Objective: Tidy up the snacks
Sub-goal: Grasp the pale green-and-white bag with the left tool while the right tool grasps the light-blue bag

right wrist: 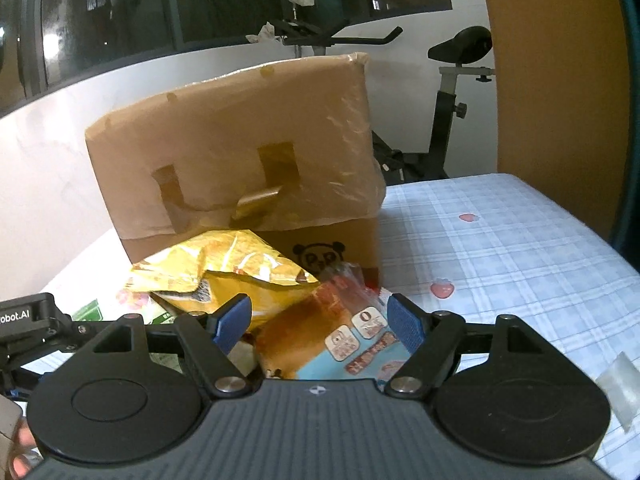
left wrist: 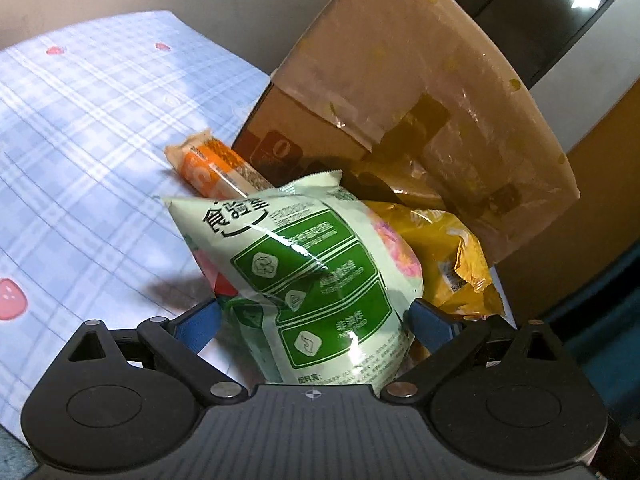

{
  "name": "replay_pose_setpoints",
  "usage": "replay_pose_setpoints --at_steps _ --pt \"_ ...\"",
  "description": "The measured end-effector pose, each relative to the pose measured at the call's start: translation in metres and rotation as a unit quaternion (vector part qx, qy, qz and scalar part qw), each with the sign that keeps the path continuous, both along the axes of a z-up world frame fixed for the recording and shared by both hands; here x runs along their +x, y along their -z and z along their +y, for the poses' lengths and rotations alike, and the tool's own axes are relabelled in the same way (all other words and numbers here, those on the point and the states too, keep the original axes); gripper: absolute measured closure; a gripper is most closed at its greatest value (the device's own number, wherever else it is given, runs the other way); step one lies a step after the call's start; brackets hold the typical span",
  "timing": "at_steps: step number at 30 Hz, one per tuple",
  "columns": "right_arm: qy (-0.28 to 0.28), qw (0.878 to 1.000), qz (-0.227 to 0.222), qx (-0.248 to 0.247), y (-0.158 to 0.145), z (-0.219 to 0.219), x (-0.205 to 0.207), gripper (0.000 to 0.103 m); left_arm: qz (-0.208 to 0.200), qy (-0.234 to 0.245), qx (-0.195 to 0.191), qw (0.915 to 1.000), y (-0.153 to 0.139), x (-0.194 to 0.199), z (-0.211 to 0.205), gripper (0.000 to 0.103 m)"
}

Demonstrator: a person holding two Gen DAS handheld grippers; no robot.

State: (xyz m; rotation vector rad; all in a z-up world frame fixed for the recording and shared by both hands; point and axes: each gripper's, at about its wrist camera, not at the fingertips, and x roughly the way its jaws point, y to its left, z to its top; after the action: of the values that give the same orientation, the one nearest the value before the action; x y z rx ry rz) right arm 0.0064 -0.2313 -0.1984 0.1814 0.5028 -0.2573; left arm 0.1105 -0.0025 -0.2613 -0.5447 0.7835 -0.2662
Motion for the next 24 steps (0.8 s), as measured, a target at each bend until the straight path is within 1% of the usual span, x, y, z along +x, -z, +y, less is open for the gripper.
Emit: replay_pose_setpoints --at_steps 2,6,10,11,13,16,17,21,24 --pt "0.002 1.000 0.001 -0.003 0.001 0.000 0.000 0.025 0.006 0.003 -0.011 0.9999 0.005 0.002 0.000 0.000" --pt "0.004 1.000 0.003 -0.006 0.002 0.000 0.001 0.025 0.022 0.001 -0.048 0.9986 0.018 0.009 0.005 0.000" --pt "0.004 1.000 0.004 -0.010 0.003 0.001 0.002 0.025 0.022 0.001 -0.066 0.9976 0.022 0.013 0.006 0.000" --pt "0.004 1.000 0.004 -0.010 0.003 0.000 0.002 0.024 0.020 0.004 -0.067 0.9976 0.021 0.014 0.006 0.002" --pt "0.005 1.000 0.006 -0.011 0.003 0.000 0.002 0.024 0.006 0.012 -0.062 0.9980 0.019 0.014 0.006 0.009" --pt "0.005 1.000 0.007 -0.009 0.003 -0.001 0.002 0.024 -0.011 0.022 -0.044 0.9987 0.010 0.014 0.006 0.022" --pt "0.006 1.000 0.007 -0.007 0.003 -0.002 0.002 0.024 -0.017 0.025 -0.037 0.9989 0.007 0.013 0.007 0.024" --pt "0.006 1.000 0.007 -0.001 0.002 -0.004 0.001 0.025 -0.038 0.016 -0.008 0.9991 -0.006 0.008 0.013 0.027" --pt "0.011 1.000 0.007 0.005 0.000 -0.006 -0.001 0.025 -0.054 0.000 0.010 0.9985 -0.016 0.003 0.022 0.027"
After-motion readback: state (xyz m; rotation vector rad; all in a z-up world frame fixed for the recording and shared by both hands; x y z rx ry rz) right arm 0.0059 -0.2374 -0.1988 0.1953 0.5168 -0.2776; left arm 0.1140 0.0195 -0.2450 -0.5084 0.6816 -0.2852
